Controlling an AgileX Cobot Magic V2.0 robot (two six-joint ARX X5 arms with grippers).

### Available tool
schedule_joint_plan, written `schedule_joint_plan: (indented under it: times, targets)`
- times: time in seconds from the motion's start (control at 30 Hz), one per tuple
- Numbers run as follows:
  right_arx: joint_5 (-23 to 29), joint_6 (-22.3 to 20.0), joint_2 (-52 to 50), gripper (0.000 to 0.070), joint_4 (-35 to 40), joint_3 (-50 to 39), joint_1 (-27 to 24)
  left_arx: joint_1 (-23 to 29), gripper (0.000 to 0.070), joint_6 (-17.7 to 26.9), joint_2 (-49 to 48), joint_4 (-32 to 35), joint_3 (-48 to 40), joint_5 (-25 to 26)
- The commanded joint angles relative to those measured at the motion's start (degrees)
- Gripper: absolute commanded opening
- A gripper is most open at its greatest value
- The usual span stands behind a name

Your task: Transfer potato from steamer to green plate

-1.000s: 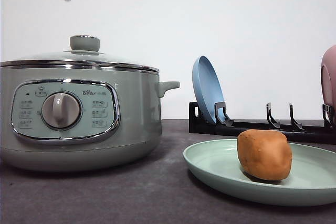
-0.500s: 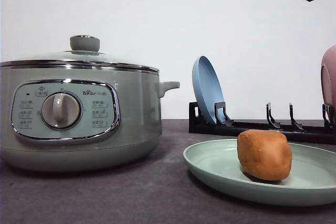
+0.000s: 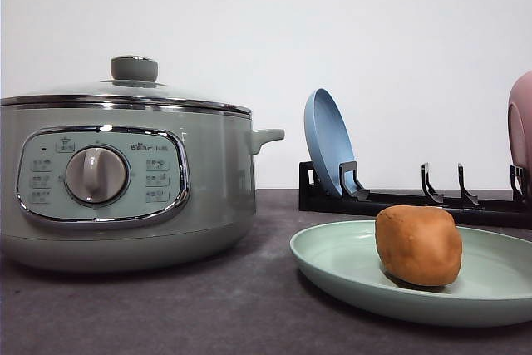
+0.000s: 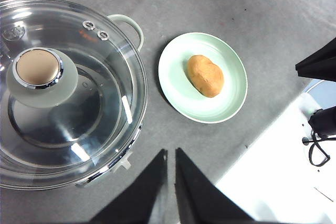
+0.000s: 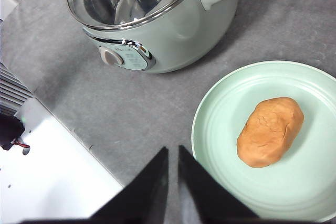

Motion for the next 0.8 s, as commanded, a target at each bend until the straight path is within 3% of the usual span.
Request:
schedule_joint_plan:
  times: [0.0,0.77]
  targets:
    - [-0.1,-0.7,0.3,0.0000,0.4,0.7,0.4,-0.3,0.0009,0.1,0.3,0.3,1.5,0.3]
    - [-0.1,-0.7,0.3,0.0000,1.6,0.7,0.4,0.0,0.0009,1.4,-0.5,1.0,1.5,-0.4]
